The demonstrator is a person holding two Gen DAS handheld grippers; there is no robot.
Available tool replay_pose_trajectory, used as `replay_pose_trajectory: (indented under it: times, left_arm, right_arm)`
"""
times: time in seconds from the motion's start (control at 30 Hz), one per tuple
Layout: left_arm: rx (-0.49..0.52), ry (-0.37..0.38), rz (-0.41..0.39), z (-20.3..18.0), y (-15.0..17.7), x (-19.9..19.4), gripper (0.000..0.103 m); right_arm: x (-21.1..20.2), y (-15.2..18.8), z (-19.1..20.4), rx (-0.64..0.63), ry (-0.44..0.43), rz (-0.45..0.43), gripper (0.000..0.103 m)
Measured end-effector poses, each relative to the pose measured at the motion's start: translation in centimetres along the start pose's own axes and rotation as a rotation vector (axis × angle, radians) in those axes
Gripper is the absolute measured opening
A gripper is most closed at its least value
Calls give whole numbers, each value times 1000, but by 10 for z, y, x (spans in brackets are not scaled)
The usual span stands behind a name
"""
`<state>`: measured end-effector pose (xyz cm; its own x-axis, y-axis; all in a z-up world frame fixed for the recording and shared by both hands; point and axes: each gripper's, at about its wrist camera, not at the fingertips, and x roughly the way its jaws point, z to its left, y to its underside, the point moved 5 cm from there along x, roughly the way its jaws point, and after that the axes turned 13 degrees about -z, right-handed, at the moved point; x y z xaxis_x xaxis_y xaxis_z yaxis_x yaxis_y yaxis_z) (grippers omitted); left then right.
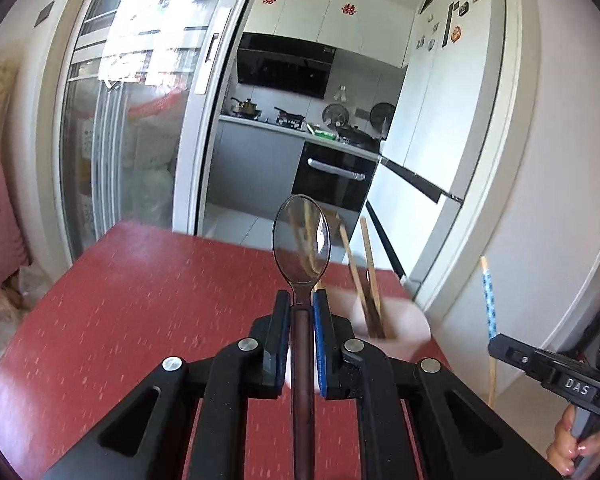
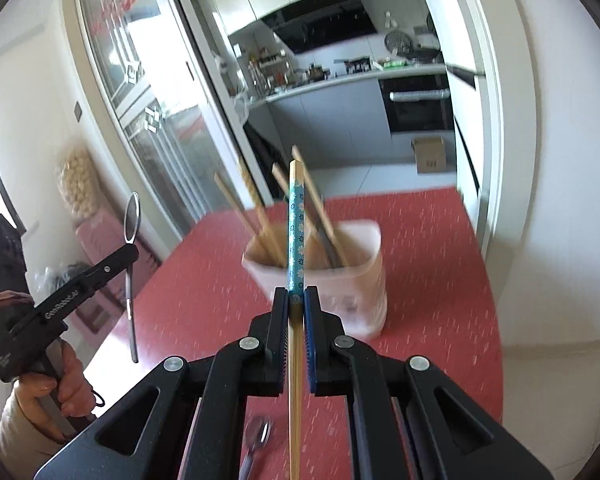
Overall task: Organize utensils
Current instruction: 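Lift and carry the chopstick and spoon to the pink holder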
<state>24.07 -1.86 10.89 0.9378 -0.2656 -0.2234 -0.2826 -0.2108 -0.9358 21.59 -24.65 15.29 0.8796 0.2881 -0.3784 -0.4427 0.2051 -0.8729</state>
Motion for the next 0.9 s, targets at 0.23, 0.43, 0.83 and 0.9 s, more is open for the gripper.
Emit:
replay_pose_trajectory:
  times: [0.23, 0.43, 0.83, 0.9]
  left_arm:
    - [-25, 53, -35, -12, -22, 54, 40]
    - [-20, 77, -75, -25, -29, 92, 40]
    - [-6, 45, -113, -31, -10, 140, 40]
    - [2, 36, -112, -32, -4, 145, 40]
  right_arm:
    - [34, -42, -8, -10, 4, -82, 8]
    - [69, -73, -16, -11, 5, -152, 8]
    - [124, -79, -15, -92, 34, -246, 8]
    - [133, -75, -13, -126, 34, -250, 8]
